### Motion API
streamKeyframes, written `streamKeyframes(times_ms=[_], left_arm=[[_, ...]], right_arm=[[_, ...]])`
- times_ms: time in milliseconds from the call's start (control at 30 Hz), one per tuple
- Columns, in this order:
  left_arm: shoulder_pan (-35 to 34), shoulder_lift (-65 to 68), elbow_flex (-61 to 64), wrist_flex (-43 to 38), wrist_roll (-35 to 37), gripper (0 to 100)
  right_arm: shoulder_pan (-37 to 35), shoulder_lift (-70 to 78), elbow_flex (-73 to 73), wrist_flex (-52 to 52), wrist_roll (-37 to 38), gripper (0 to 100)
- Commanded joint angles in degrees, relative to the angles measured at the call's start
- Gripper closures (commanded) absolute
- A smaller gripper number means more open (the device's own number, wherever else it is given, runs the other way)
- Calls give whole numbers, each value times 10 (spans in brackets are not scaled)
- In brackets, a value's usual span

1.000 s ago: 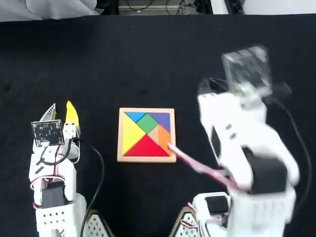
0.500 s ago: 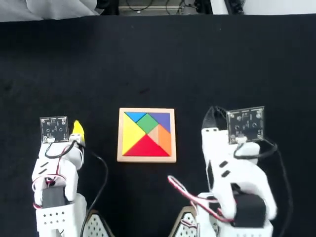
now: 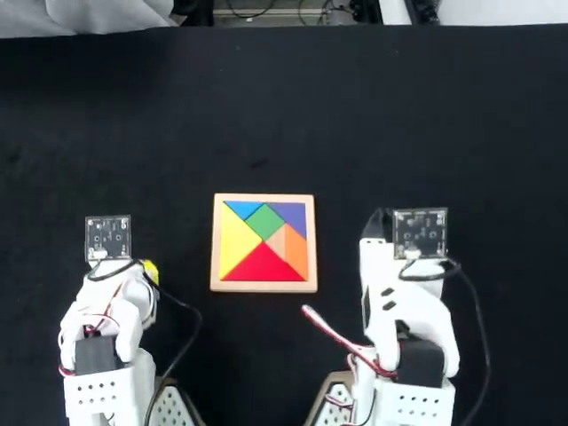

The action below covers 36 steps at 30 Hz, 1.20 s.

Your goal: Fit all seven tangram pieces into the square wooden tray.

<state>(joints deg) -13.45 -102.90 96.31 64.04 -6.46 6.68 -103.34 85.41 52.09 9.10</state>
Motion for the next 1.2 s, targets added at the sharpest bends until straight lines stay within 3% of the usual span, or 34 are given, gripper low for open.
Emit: streamKeyframes(times_ms=[0, 133, 267, 500, 767, 1167], left_arm=[[7, -4, 11, 32, 0, 866], [7, -4, 11, 57, -1, 866], [1, 0, 11, 81, 0, 869], [-12, -3, 11, 82, -2, 869], [-13, -3, 11, 82, -2, 869], [-14, -3, 11, 82, -2, 869]], right_arm=[[17, -45, 0, -18, 0, 983], [16, -45, 28, -20, -18, 983], [16, -45, 112, -45, -94, 983], [15, -51, 111, 97, -238, 983], [-60, -51, 109, 229, -238, 984], [-65, -50, 110, 228, -237, 986]])
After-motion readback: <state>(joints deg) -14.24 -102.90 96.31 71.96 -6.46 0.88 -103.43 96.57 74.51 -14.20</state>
